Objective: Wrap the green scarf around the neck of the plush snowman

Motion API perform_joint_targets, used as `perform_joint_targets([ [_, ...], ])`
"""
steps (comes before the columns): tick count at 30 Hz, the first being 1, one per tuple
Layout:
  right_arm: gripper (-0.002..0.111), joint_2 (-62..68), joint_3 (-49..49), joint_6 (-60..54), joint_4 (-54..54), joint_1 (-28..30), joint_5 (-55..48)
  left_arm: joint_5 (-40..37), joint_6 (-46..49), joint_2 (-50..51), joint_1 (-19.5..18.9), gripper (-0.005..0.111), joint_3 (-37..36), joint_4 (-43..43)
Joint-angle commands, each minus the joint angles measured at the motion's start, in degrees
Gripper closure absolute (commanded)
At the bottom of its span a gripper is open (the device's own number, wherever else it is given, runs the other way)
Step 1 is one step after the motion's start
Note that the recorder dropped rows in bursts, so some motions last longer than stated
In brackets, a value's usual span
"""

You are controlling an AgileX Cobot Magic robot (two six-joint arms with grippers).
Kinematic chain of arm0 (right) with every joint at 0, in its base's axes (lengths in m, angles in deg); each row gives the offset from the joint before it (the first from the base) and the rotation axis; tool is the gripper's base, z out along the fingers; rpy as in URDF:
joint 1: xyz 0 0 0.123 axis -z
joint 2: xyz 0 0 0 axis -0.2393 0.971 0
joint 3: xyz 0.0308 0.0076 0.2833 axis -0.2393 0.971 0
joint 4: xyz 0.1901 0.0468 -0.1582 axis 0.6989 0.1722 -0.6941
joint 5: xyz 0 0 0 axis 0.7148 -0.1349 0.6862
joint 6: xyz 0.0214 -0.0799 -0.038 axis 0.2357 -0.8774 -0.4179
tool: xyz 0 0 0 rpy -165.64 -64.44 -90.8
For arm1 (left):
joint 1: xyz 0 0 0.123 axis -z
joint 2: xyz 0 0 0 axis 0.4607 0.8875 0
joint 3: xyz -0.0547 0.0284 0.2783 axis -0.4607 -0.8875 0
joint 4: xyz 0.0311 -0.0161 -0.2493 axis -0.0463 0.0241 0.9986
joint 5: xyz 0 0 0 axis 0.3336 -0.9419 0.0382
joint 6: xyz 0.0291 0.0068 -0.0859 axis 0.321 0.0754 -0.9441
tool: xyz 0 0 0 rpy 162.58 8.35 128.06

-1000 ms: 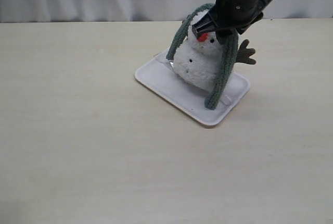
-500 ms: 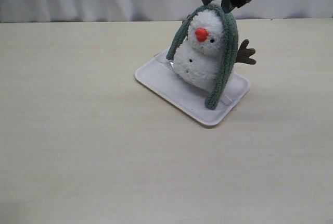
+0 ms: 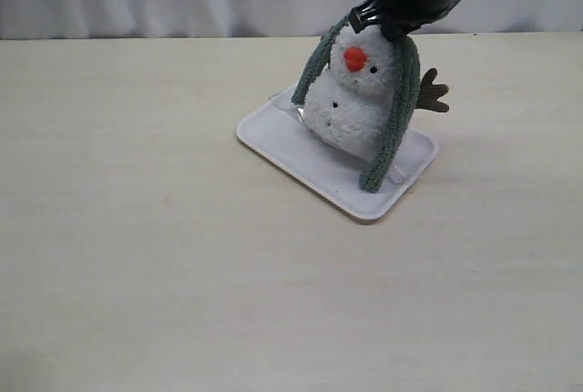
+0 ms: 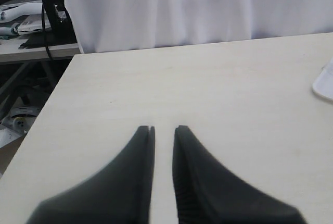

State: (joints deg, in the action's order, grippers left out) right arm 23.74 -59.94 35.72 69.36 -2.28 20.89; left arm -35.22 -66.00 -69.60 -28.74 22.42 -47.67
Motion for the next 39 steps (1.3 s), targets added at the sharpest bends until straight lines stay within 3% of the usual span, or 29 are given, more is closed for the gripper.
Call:
perform_joint_targets([
  [1, 0.104, -0.81, -0.21, -1.99, -0.51, 0.24, 1.36, 0.44, 0.20, -0.13, -0.28, 0.093, -0.16, 0.30],
  [9, 0.104, -1.16, -0.21, -1.01, -5.67, 0.24, 4.89, 0.44, 0.20, -0.13, -0.28, 0.093, -0.16, 0.30],
  [16, 0.104, -1.16, -0.21, 6.96, -14.68, 0.24, 7.23, 0.44, 0.20, -0.13, -0.28, 0.093, -0.16, 0.30],
  [39, 0.103, 6.12, -0.21, 8.11, -16.96, 0.34, 4.50, 0.44, 0.20, -0.13, -0.28, 0.093, -0.16, 0.30],
])
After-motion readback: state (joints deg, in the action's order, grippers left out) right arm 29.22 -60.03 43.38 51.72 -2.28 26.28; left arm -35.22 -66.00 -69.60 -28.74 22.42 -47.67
